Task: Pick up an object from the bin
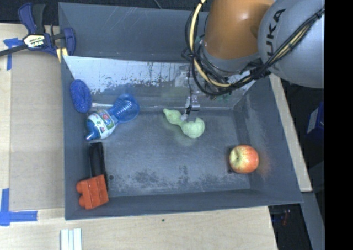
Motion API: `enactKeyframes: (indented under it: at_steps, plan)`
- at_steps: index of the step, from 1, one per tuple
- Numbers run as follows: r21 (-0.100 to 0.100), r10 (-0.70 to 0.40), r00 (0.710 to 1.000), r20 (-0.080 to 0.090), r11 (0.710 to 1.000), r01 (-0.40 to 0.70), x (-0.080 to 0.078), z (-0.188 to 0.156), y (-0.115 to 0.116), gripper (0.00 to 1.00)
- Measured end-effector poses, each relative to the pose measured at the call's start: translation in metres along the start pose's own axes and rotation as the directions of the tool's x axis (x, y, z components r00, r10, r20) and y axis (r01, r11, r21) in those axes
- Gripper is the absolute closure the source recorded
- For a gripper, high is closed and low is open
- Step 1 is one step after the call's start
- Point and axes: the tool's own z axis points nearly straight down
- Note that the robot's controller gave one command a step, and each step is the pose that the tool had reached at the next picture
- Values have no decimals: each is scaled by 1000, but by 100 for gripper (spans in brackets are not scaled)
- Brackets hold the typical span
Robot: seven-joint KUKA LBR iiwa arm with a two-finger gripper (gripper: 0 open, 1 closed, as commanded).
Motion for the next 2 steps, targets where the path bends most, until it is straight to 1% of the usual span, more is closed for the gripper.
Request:
enactKeyframes:
  at_steps: [1, 2]
  plan:
    - [-1, 1, 1000, 9, 1000, -1, -2, -5, 0, 0]
    - [-1, 25, 1000, 13, 1000, -25, -1, 92, -44, 0]
